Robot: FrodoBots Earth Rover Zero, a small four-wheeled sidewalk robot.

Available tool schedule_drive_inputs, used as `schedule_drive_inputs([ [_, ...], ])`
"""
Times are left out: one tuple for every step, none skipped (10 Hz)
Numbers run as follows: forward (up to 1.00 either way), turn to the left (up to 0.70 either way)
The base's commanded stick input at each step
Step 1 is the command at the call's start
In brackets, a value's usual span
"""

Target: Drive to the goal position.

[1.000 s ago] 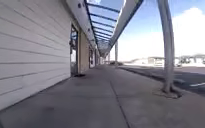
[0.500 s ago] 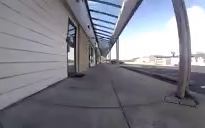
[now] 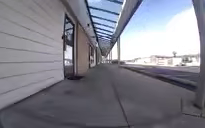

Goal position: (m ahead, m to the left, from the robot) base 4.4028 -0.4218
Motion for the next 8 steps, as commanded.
schedule_drive_inputs([
  [0.85, 0.0],
  [0.85, 0.0],
  [0.85, 0.0],
  [0.85, 0.0],
  [0.85, 0.0],
  [0.85, 0.0],
  [0.85, 0.0],
  [0.85, 0.0],
])
